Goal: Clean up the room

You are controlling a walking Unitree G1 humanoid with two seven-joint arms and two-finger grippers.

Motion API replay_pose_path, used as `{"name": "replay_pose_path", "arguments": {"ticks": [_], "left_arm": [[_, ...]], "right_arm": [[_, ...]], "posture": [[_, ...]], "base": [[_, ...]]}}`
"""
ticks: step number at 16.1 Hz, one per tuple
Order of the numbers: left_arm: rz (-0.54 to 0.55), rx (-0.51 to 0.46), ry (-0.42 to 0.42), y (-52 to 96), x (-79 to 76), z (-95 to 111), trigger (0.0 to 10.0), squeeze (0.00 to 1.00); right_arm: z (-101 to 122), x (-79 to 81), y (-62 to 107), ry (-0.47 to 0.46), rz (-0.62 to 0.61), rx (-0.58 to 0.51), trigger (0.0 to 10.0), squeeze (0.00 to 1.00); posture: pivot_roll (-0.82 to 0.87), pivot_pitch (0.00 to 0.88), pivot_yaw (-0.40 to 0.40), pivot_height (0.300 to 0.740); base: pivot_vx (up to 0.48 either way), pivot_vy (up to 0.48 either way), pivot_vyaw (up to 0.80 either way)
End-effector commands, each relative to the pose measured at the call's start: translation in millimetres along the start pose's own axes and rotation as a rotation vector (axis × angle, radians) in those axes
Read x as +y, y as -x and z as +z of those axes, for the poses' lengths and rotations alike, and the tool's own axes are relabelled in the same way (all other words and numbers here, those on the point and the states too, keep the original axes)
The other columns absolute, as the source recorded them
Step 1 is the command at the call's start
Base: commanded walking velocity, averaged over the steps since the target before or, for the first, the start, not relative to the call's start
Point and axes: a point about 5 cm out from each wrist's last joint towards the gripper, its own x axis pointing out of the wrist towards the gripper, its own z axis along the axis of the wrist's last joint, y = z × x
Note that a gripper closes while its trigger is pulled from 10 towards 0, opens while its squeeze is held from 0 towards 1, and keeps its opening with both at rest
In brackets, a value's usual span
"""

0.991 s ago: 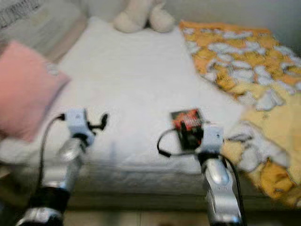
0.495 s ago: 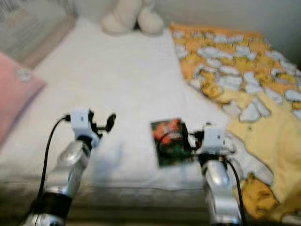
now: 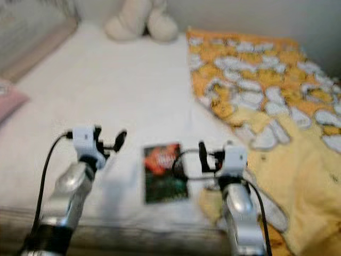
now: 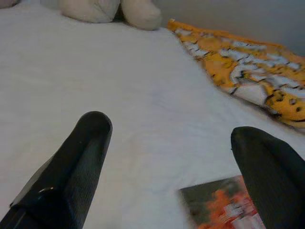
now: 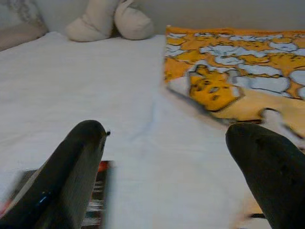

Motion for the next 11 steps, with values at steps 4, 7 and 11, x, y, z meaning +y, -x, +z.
{"name": "replay_pose_path", "arguments": {"ticks": [4,7,11], "left_arm": [[0.017,-0.015,-0.046,-1.8,7.6,9.7,10.0,0.00],[0.056,-0.009,-0.071,-1.3,17.5,11.9,10.0,0.00],[0.109,0.031,-0.111,-7.6,40.8,13.3,10.0,0.00]], "right_arm": [[-2.2,6.1,-8.8,-0.007,0.023,0.020,10.0,0.00],[-3.2,12.1,-10.4,-0.012,0.043,0.024,10.0,0.00],[-8.7,19.0,-9.2,-0.004,0.073,0.043,10.0,0.00]], "posture": [[0.01,0.000,-0.046,0.740],[0.02,0.000,-0.057,0.740],[0.04,0.000,-0.068,0.740]], "base": [[0.000,0.000,-0.75],[0.000,0.000,-0.74],[0.000,0.000,-0.74]]}}
